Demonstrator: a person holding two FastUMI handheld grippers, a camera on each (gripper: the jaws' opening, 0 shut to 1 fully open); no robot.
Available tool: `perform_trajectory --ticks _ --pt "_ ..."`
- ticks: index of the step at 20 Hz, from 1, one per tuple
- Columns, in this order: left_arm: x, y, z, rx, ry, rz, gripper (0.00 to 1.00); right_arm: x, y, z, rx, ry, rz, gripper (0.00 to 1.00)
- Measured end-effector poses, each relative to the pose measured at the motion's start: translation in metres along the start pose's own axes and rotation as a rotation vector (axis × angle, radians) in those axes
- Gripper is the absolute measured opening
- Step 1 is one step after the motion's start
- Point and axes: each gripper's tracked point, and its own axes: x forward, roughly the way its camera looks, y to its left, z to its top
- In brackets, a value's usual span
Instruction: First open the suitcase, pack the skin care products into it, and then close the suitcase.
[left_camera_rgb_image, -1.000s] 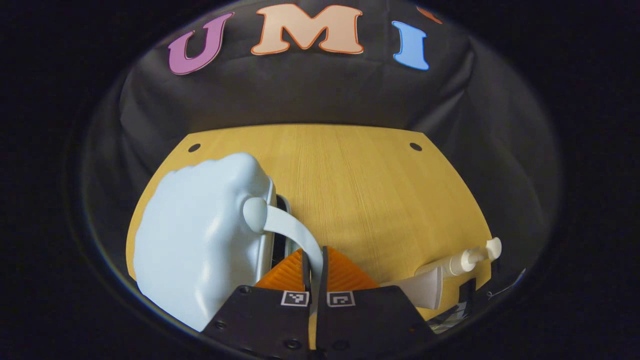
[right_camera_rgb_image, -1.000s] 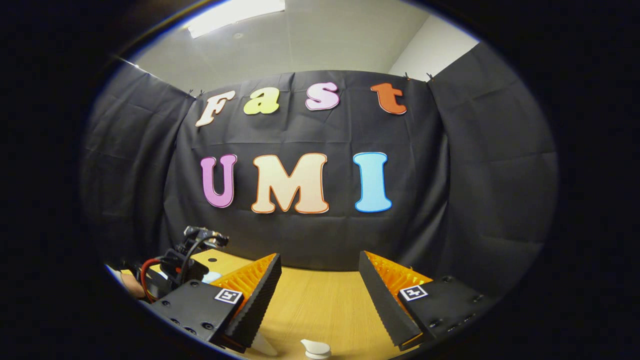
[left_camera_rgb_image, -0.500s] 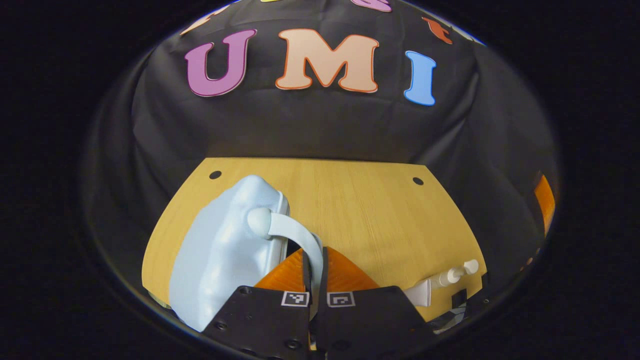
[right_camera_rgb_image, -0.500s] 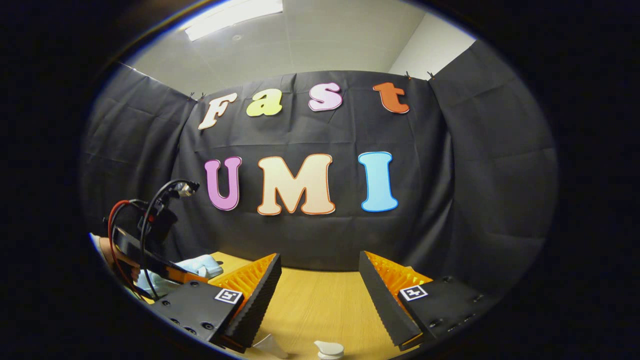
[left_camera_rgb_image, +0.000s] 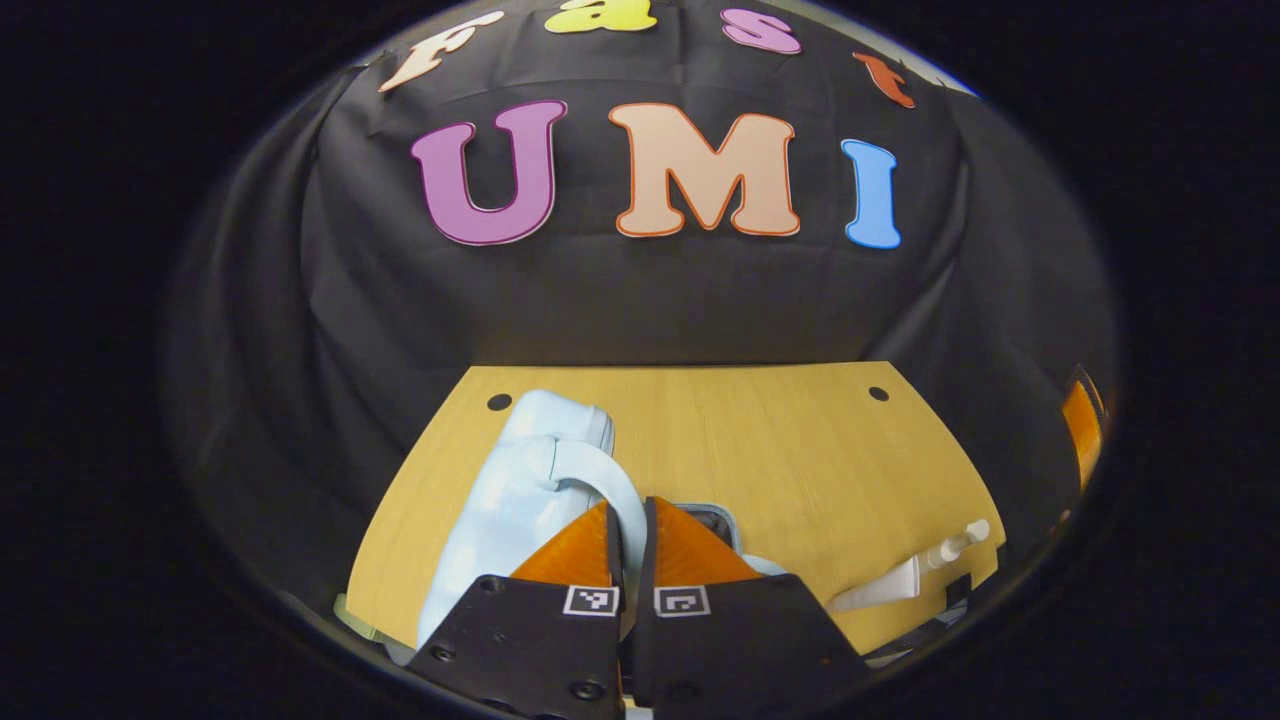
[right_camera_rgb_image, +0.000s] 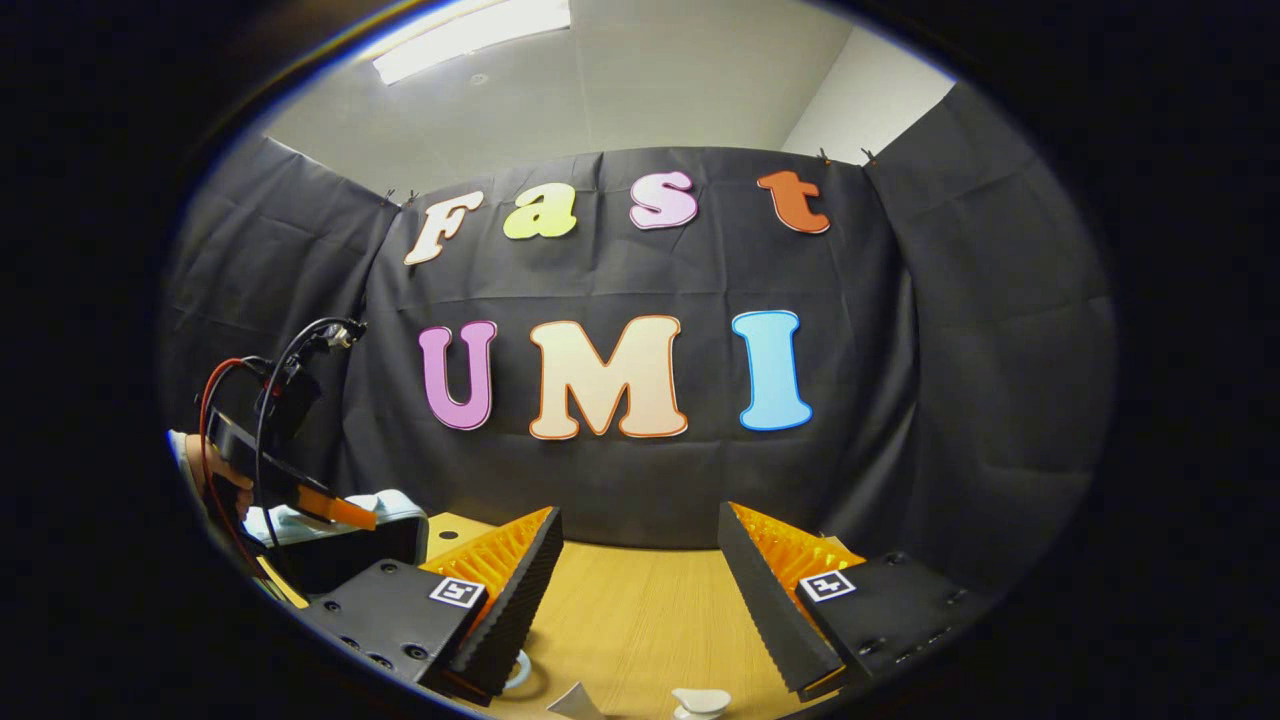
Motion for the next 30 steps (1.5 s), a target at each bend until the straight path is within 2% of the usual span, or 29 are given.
perform_trajectory --ticks 9,14,19,23,30 --pt "-0.008 0.098 0.019 -0.02 -0.092 0.107 0.0 0.001 0.039 -0.004 0.022 -0.005 -0.023 0.98" --pt "-0.005 0.144 0.011 -0.011 -0.083 0.14 0.0 0.0 0.07 -0.007 0.018 -0.012 -0.024 0.96" --pt "0.006 0.191 0.005 -0.051 -0.083 0.184 0.0 -0.001 0.092 -0.009 0.019 -0.014 -0.027 0.98" --pt "0.013 0.235 -0.013 -0.069 -0.046 0.246 0.0 0.0 0.097 -0.001 0.023 -0.043 -0.041 0.98" --pt "0.039 0.296 -0.051 -0.148 -0.005 0.314 0.0 -0.001 0.103 -0.015 0.013 0.0 -0.051 0.98"
